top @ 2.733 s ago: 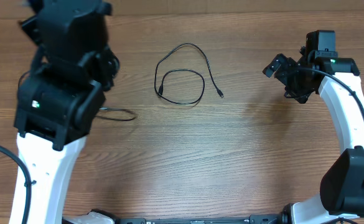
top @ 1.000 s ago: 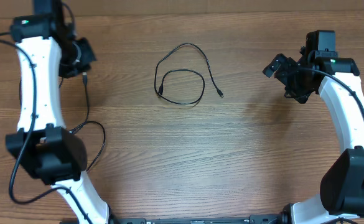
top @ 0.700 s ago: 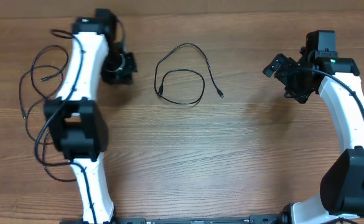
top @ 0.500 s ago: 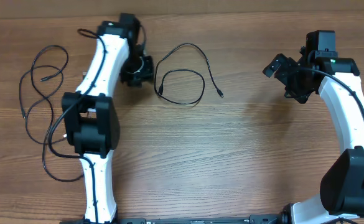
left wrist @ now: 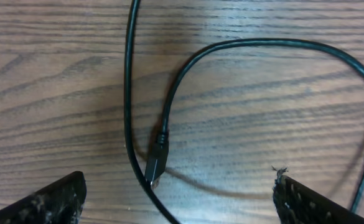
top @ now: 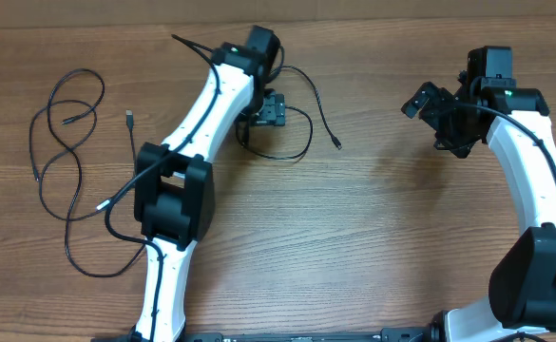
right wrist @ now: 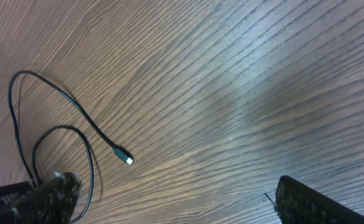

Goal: Untangle cables
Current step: 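Reach left gripper to the last cable loop at center and grasp it, then lift the last cable loop with the left gripper and carry it left, then drop the cable onto the left-side pile and open the left gripper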

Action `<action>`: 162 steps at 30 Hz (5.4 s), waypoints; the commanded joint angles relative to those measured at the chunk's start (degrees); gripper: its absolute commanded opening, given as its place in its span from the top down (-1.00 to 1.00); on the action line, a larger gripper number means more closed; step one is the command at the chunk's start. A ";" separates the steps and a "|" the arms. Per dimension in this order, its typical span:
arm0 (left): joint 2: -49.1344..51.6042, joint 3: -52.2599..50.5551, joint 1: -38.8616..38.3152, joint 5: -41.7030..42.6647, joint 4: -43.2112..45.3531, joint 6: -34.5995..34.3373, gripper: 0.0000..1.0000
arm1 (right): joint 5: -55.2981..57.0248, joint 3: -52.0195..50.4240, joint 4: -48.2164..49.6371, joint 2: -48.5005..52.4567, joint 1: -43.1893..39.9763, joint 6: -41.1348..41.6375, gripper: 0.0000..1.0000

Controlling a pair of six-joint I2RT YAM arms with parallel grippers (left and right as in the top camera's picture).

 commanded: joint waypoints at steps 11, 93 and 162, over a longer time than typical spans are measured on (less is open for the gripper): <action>0.46 -9.09 0.61 -4.52 4.74 -6.01 -0.70 | 0.46 0.35 0.15 -0.42 -0.09 -0.17 -1.00; -47.08 0.68 0.90 -8.28 13.35 8.37 0.92 | 0.46 0.35 0.15 -0.42 -0.09 -0.17 -1.00; -18.36 -1.68 30.23 24.94 -20.72 17.81 -1.00 | 0.46 0.35 0.15 -0.42 -0.09 -0.17 -0.99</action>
